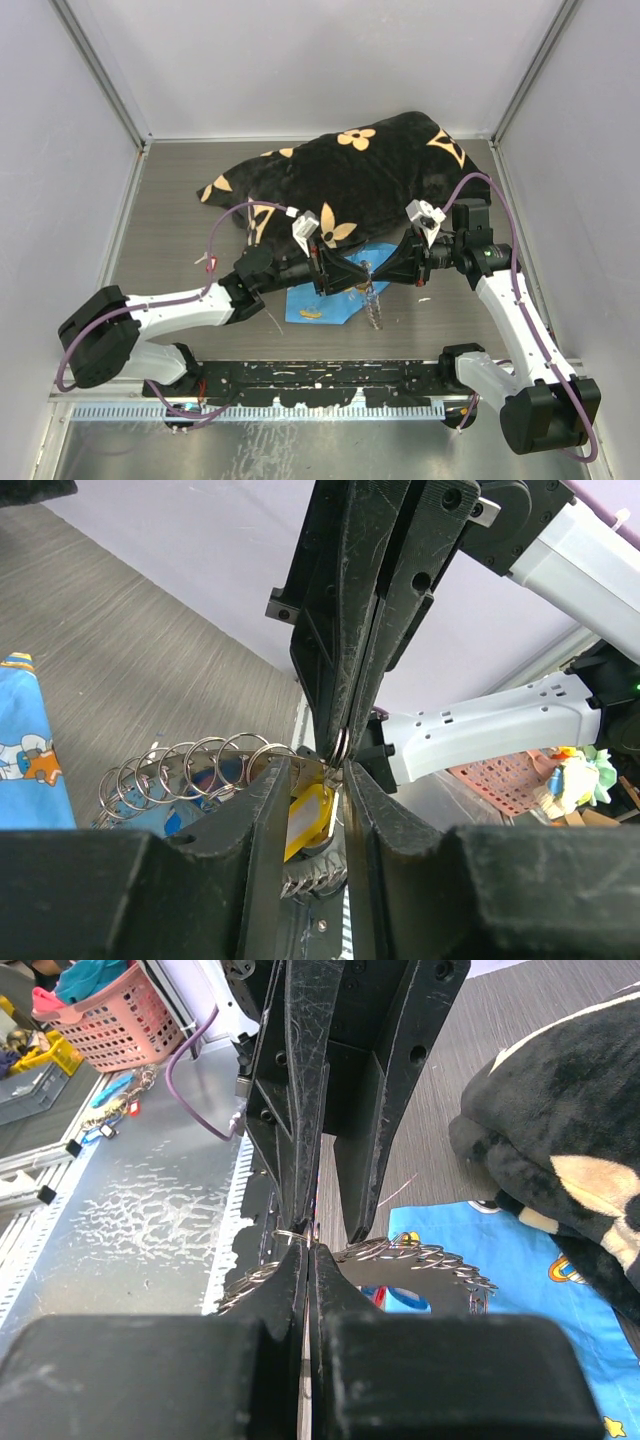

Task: Remove the keys from the keyring
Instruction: Remove the key from the keyring.

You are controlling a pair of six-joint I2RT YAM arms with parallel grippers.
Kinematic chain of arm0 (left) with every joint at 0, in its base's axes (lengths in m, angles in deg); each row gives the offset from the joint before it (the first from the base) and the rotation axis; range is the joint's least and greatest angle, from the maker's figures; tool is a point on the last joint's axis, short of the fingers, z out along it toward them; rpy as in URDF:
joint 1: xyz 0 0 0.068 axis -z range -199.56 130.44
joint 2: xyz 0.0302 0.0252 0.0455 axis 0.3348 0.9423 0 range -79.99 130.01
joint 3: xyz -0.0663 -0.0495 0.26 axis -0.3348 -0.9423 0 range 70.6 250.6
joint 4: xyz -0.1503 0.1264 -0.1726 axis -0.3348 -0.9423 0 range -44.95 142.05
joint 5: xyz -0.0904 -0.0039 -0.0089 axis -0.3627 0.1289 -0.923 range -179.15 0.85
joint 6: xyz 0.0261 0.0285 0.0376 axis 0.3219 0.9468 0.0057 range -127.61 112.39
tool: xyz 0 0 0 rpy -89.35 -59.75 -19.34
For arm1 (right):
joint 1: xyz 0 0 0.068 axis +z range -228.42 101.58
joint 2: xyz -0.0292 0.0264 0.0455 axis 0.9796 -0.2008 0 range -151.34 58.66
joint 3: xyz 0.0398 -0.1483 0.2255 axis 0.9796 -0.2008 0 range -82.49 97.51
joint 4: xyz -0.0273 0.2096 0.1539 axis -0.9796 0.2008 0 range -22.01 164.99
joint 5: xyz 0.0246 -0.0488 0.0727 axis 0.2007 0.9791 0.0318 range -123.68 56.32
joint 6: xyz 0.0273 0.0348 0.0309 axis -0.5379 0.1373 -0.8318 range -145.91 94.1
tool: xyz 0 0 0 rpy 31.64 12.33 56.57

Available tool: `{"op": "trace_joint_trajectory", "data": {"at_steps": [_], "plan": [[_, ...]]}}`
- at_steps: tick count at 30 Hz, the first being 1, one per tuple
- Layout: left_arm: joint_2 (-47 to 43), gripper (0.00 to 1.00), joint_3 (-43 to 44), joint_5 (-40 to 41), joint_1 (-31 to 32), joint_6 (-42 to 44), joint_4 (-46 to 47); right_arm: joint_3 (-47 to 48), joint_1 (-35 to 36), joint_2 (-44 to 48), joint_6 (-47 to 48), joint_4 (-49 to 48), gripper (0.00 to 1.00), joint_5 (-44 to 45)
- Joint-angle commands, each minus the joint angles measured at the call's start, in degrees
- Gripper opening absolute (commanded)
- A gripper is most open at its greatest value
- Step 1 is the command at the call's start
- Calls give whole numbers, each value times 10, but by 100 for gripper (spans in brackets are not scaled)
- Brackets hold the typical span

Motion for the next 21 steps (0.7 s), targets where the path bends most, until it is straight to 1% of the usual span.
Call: {"op": "trace_joint_trajectory", "data": {"at_steps": [1,9,13,16,19,21], "plan": [[7,28,31,-15,3,-9,44,9,-2,10,8,-4,1,-33],[19,23,42,-28,3,-19,44,7,-2,10,10,-4,1,-32],[24,16,44,-31,3,-25,44,6,-2,11,11,-3,1,-32],[24,1,43,-35,3,-24,44,6,-2,11,12,-2,1,-30],[15,0,39,-35,3,-18,40,7,-2,13,13,0,2,-22],[3,0,40,-36,2,-4,12,9,-2,14,18,6,4,-11]]}}
